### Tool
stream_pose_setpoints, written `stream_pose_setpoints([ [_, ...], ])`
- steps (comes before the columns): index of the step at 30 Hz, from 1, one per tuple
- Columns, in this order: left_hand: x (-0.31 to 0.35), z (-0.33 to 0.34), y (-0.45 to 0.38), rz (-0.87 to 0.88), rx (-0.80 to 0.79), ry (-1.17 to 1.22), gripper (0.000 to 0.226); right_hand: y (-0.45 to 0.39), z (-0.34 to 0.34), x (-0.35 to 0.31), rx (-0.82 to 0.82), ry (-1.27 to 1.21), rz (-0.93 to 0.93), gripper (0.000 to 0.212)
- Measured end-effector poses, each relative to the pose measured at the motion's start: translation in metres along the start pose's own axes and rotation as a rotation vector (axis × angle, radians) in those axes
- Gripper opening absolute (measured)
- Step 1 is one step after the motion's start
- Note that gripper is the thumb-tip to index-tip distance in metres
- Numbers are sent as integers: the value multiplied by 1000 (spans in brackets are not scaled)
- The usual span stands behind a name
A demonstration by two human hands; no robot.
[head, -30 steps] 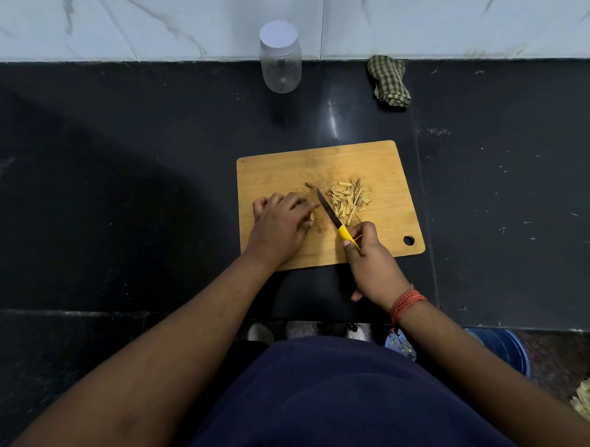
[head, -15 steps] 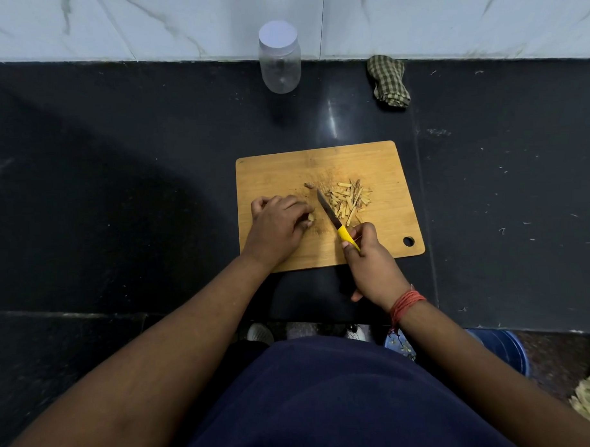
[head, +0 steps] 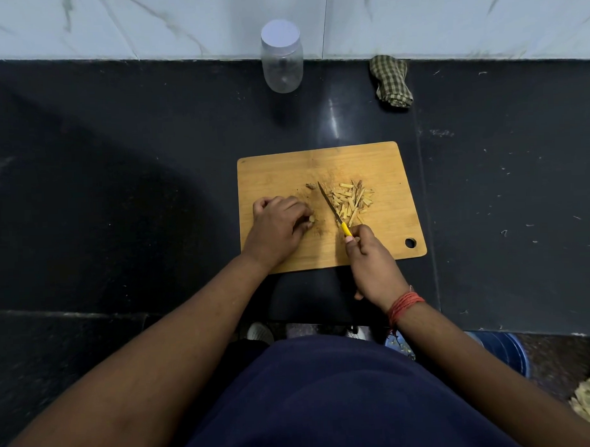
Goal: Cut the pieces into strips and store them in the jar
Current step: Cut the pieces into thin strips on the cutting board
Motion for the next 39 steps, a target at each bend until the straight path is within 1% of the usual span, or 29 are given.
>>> stream_pose_setpoints([
  [5,-1,0,1,35,7,-14,18,-1,1,0,19,48,-6,16],
  [10,2,0,0,5,51,7,14,5,2,-2,-1,1,22,15],
  [14,2,1,0,18,56,2,12,11,5,-10,-28,4,-4,14],
  [19,4,1,3,53,82,-35,11,15,14,-18,-82,121,-64,12],
  [23,6,3,4,61,90,-63,11,13,19,-16,-75,252,-86,15],
  [25,6,4,5,59,98,-74,10,12,22,-13,-78,298,-75,19],
  [30,6,5,5,62,112,-72,8,8,30,-8,-120,327,-43,21],
  [35,7,4,5,70,116,-68,7,2,41,-8,-246,276,51,19],
  [39,8,4,4,74,127,-75,6,0,46,-7,-320,247,136,39],
])
Point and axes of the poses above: each hand's wrist, its own y-axis away from the middle knuckle, its own z-axis out of the palm, x = y × z, the point moved 8 cm from there along -y, towards the middle knuckle, and after that the axes turned 9 degrees about -x, right-handed, at the moved point
